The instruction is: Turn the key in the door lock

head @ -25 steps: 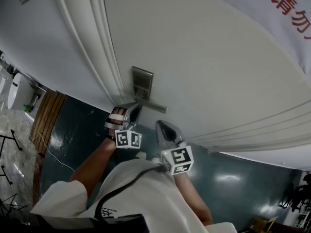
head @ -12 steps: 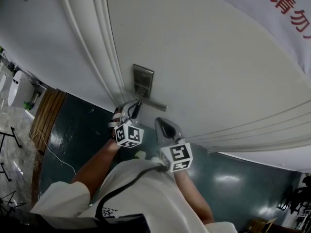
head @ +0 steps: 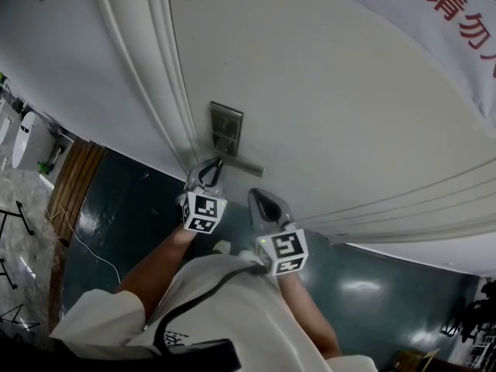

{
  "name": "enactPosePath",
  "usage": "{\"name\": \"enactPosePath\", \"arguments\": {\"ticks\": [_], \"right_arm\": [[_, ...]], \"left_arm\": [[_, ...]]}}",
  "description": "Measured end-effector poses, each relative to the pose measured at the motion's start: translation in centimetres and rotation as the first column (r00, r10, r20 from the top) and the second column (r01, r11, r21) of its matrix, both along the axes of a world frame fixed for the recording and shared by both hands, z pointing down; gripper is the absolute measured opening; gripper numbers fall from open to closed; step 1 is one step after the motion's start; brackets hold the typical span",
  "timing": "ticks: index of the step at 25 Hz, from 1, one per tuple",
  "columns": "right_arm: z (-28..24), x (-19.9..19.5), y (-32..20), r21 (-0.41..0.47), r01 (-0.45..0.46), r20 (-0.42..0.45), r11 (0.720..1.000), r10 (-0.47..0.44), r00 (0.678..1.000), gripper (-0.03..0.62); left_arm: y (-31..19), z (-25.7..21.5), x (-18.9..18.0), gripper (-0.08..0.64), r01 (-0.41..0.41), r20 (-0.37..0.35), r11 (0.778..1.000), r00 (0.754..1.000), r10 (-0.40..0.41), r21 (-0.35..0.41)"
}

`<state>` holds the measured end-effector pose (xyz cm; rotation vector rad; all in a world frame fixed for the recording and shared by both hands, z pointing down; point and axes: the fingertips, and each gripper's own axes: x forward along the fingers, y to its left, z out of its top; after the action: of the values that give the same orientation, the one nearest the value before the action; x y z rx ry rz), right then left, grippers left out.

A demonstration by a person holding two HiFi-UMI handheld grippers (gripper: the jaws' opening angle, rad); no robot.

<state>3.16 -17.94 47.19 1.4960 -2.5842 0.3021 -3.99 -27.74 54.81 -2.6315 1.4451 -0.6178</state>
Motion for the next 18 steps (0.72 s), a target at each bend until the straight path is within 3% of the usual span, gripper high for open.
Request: {"name": "enactPosePath", "arguments": {"ticks": [13,18], "right_arm": [[-0.01,-0.01,0.46,0.000,0.025,-0.001,1.000,-0.025,1.000,0.009],[-0.05,0.18,0.68,0.003,0.032,0.002,0.999,-0.032,0.999,0.008]], "left_arm": [[-0.28,-0.67,-0.22,0.048,0.041,-0.128,0.996,0.990,-0.051,-0.076],[-0.31,-0.85,-0.19,0.049,0.048,-0.209,0.991,0.975,-0.073,-0.122]]}}
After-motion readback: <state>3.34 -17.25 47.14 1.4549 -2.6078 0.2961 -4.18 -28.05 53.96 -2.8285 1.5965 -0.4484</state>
